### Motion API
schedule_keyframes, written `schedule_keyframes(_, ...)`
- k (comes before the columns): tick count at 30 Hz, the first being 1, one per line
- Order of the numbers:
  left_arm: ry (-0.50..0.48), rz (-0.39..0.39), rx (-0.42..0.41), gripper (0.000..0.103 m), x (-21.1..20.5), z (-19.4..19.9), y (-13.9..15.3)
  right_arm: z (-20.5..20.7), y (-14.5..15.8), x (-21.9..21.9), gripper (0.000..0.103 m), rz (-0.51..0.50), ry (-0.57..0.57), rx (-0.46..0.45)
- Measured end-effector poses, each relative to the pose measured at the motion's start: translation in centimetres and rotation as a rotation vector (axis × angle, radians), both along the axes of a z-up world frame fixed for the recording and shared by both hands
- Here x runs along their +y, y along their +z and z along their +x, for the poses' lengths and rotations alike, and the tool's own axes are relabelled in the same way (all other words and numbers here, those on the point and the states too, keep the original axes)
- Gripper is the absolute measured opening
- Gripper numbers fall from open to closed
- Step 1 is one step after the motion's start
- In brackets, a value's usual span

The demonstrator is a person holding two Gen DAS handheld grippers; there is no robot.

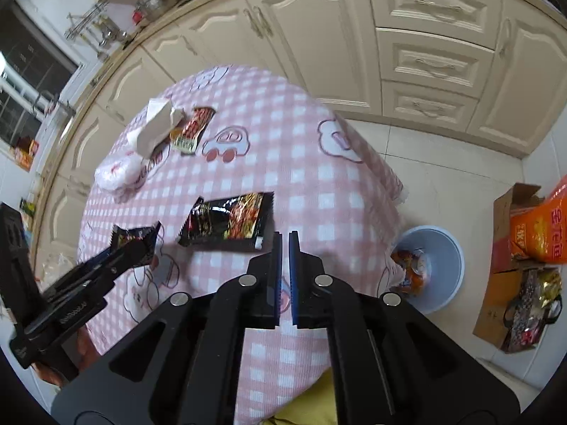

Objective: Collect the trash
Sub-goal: 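Grasp a black snack wrapper with the left gripper while the right gripper grasps another, then carry both black wrappers over the wastebasket with both grippers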

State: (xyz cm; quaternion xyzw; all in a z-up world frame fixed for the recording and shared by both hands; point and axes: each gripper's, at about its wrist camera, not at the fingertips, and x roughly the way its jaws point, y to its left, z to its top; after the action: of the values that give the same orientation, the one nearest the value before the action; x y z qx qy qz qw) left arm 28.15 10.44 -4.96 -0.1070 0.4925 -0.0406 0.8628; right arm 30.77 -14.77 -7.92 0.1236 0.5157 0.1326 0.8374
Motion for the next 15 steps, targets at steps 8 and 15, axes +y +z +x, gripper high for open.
schedule_keyframes(8,0.089,0.026,-0.002,0.053,4.0,-0.4,0.1,1.4,-1.0,6.1,0.095,-0.083,0.053,-0.03)
schedule_keyframes(15,0.167,0.032,0.02,0.053,8.4,-0.6,-0.8,1.5,-4.0,12.1,0.09,-0.349,0.105,-0.163)
